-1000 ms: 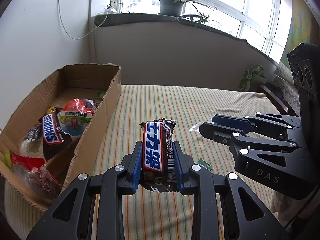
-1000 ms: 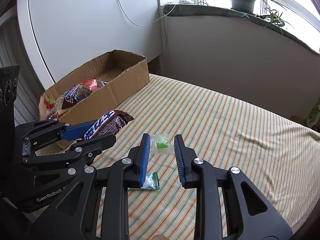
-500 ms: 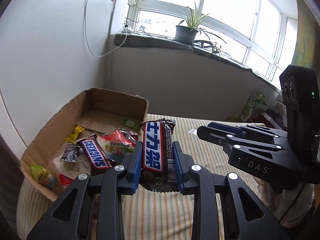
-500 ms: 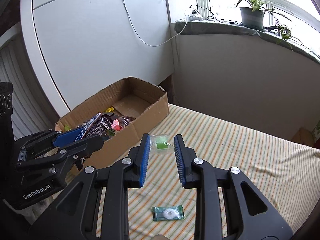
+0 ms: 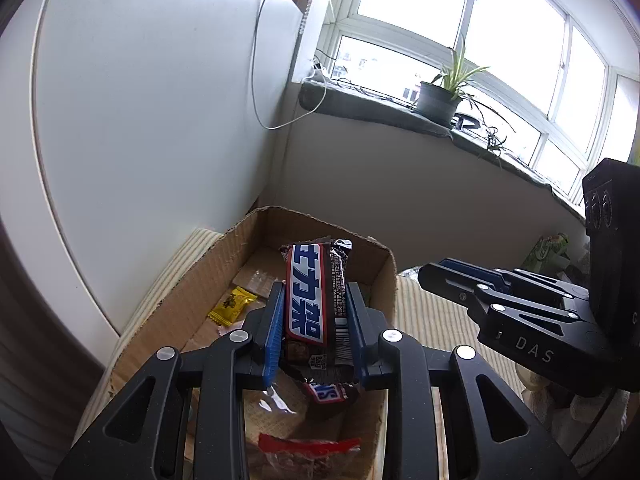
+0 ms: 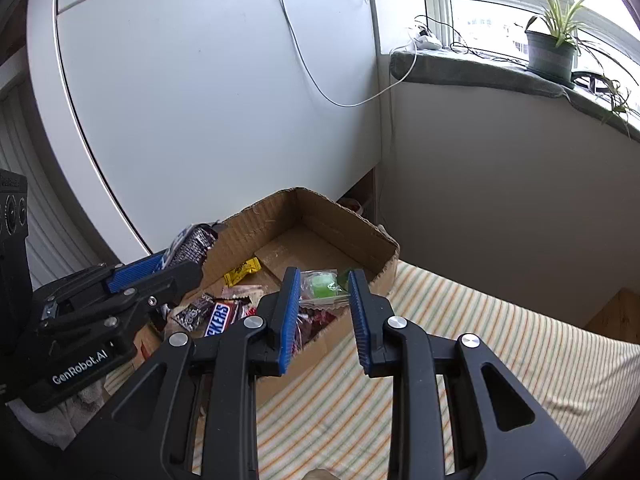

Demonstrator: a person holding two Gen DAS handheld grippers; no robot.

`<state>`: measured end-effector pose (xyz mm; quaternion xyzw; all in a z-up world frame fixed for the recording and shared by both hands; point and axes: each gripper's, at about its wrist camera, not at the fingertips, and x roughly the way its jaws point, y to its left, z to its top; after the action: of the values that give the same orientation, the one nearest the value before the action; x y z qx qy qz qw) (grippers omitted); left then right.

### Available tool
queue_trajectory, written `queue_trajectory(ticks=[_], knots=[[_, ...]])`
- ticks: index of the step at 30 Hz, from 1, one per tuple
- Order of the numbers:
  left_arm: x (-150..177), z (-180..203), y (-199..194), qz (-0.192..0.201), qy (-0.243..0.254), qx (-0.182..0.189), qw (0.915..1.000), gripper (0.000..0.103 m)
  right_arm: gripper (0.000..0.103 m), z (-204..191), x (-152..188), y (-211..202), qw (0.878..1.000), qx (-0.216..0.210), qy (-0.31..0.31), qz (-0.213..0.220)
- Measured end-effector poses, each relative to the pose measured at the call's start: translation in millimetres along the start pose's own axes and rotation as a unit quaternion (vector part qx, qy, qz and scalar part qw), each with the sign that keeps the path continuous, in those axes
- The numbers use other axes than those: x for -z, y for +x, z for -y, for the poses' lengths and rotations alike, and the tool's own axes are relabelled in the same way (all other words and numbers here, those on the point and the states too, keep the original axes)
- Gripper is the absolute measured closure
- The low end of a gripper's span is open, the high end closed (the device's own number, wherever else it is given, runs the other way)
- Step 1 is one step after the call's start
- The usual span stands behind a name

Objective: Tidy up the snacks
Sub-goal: 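Carry the chocolate bar and green candy into the box and open both grippers, then move the right tool back over the green-wrapped mint candy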

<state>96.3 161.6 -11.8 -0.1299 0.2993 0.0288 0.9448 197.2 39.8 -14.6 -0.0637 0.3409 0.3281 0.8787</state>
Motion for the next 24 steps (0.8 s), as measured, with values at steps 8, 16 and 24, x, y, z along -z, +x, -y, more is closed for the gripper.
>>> queue_trajectory(ticks=[8, 16, 24], knots=[[-0.4, -17.6, 21.1, -0.017, -0.011, -0.028, 0.9994, 0.076, 0.077, -5.0, -23.6, 54.5, 1.000, 0.001, -0.007, -0.030], [3.6, -21.6, 24.9, -0.026, -0.014, -0.037, 0.9989, 0.076, 0.077, -2.4, -20.9, 78.4, 0.998, -0.005, 0.003, -0.055], [-1.1, -20.6, 28.5, -0.027, -0.014, -0.045, 0.9985, 0.075, 0.052, 1.8, -20.7, 68.1, 0.999, 0.013, 0.005, -0.044]])
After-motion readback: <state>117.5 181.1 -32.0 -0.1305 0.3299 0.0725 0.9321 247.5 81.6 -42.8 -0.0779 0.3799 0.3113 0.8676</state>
